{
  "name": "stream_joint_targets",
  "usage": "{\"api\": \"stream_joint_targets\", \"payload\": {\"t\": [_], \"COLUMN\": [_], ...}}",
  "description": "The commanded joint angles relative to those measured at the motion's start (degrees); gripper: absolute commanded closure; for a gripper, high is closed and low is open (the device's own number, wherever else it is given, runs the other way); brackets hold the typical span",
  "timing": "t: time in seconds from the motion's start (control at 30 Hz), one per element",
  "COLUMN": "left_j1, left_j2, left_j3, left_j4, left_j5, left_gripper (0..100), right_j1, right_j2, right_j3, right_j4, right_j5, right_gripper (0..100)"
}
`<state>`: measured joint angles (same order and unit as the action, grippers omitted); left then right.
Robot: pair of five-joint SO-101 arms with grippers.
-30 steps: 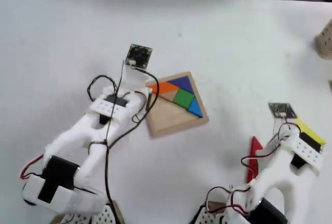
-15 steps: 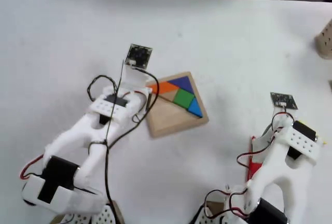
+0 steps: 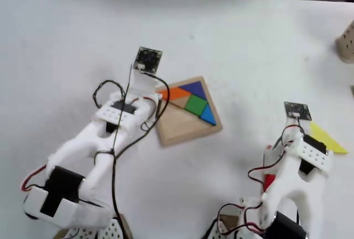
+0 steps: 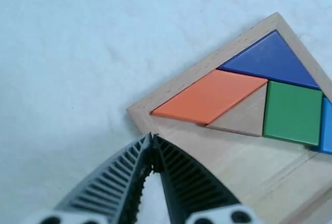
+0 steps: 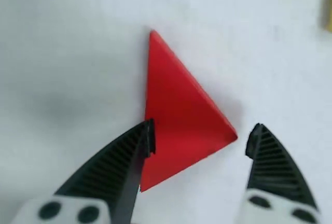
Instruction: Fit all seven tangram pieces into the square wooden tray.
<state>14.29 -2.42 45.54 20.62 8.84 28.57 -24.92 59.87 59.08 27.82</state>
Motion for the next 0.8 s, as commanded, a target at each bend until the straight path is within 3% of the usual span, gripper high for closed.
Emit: {"api": "stream_joint_targets", "payload": {"t": [0.0, 0.37, 0.77], "left_j1": [-0.66, -0.66, -0.66], "left_j2": [-0.48, -0.66, -0.66], "left_j3": [-3.52, -3.25, -3.43], "left_j4": [-1.32, -1.32, -1.32], "left_j5": [-1.67, -1.67, -1.67], "left_gripper": [97, 97, 97], "right_j1": [-3.03, -2.95, 5.32], "right_j2": [0.92, 8.84, -10.95], "right_j3": [-0.35, -5.54, -0.97], "right_j4": [-0.22, 1.54, 5.93], "right_j5": [-0.97, -0.7, -0.62], "right_gripper": [71.3, 71.5, 71.3]}}
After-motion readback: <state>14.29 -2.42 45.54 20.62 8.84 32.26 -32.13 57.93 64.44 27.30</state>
